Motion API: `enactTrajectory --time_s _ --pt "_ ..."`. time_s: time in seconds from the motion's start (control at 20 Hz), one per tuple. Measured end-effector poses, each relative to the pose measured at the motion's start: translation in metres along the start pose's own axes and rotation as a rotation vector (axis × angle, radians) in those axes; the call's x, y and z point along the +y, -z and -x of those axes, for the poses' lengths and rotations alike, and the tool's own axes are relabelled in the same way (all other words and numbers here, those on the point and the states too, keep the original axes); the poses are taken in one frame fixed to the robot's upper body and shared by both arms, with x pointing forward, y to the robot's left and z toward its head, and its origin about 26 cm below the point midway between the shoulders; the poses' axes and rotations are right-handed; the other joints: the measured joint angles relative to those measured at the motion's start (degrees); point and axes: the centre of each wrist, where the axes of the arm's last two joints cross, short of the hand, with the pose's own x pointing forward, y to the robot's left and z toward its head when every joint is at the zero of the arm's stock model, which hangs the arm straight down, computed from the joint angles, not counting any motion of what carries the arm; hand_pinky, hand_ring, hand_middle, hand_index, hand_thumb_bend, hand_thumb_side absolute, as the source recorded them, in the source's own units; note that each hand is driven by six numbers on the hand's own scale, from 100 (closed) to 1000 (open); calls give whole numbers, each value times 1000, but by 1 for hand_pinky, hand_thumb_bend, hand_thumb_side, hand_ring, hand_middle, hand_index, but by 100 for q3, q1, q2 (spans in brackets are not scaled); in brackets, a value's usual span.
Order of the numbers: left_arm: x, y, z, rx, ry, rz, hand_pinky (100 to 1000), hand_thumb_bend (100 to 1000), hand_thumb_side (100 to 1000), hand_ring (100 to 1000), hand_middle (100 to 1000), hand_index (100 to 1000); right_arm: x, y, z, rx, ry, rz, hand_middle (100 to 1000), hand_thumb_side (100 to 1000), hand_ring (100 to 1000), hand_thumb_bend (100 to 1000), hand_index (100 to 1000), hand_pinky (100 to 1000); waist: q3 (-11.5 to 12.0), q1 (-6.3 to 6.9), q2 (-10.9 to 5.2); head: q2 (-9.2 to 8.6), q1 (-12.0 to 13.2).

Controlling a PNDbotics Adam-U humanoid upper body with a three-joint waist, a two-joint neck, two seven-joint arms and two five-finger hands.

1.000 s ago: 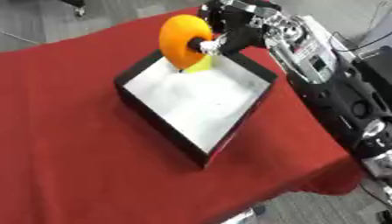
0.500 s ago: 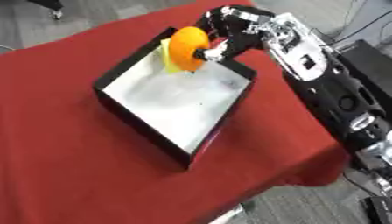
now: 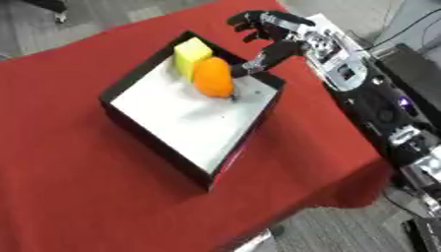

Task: Pick up the objects with one hand, pass them to the other hand, and then place them into the box on the other side of the table.

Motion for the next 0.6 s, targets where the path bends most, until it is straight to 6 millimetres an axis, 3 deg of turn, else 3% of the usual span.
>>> enactTrajectory --time_s 0.15,0.3,0.4,0.5,0.6 --pt "3 1 0 -3 7 -5 871 100 808 803 760 865 -3 -3 2 1 -5 39 935 286 958 751 904 862 3 0 0 -1 78" --pt "6 2 -1 -1 13 -18 870 100 765 802 759 864 -9 -5 -2 -15 22 101 934 370 951 608 897 857 11 0 0 -10 272" --pt "11 3 -1 1 26 -29 868 100 737 801 757 864 -15 -7 -9 -37 51 157 937 416 947 447 895 857 14 0 0 -50 504" --pt "16 5 -1 5 36 -37 868 100 718 800 756 865 -23 -8 -21 -79 76 216 936 389 946 466 894 857 22 0 0 -78 783" --pt "21 7 0 18 45 -38 868 100 715 801 758 866 -28 -9 -32 -125 97 265 928 289 940 606 889 854 37 0 0 -113 1066"
